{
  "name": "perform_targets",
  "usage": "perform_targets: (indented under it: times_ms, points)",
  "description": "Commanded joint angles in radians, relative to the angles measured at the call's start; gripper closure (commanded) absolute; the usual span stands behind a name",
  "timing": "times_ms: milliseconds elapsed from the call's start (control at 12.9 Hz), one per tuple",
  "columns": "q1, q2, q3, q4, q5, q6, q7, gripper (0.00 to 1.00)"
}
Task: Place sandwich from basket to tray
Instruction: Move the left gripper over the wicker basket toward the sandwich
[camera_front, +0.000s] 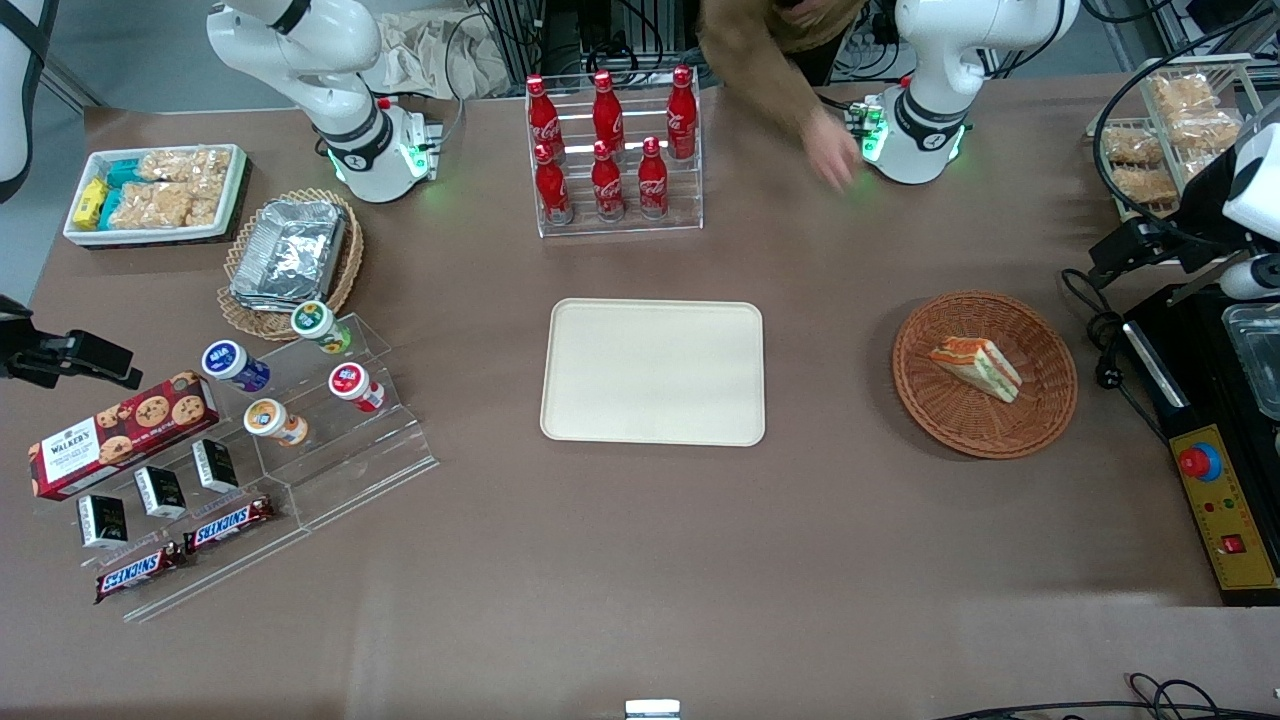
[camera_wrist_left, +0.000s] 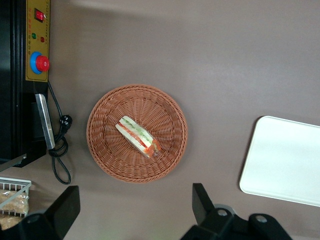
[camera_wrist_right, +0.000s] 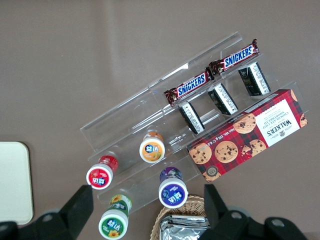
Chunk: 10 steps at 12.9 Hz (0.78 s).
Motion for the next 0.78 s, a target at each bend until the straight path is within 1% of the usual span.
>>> perform_targets:
  times_ms: [0,156,233,311,467,622,700]
  points:
    - [0.010,0.012,-0.004,0.027,-0.013,-0.013,0.003,0.00]
    - [0.016,0.012,-0.003,0.029,-0.019,-0.022,-0.012,0.00]
    - [0.018,0.012,-0.003,0.027,-0.027,-0.038,-0.062,0.00]
    - [0.018,0.012,-0.004,0.020,-0.024,-0.047,-0.168,0.00]
    - [0.018,0.023,-0.006,0.000,-0.042,-0.042,-0.372,0.00]
    - [0.018,0.011,-0.006,-0.084,-0.030,-0.015,-0.457,0.00]
    - [0.018,0.004,-0.006,-0.117,-0.030,-0.001,-0.545,0.00]
